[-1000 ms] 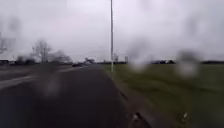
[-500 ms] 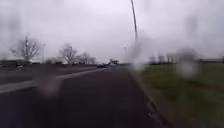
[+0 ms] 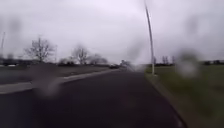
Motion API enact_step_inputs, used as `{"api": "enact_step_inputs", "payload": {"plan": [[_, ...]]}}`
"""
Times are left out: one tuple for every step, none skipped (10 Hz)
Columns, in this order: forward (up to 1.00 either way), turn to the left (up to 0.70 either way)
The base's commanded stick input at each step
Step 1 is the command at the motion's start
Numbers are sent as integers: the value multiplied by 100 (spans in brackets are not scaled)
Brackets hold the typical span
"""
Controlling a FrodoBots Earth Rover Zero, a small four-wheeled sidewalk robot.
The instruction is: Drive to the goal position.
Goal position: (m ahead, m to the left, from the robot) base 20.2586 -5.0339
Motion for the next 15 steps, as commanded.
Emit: {"api": "enact_step_inputs", "payload": {"plan": [[100,3],[100,0],[100,0],[100,0],[100,0],[100,0],[100,0],[100,0],[100,0],[100,0],[100,0],[100,0],[100,0],[100,0],[100,0]]}}
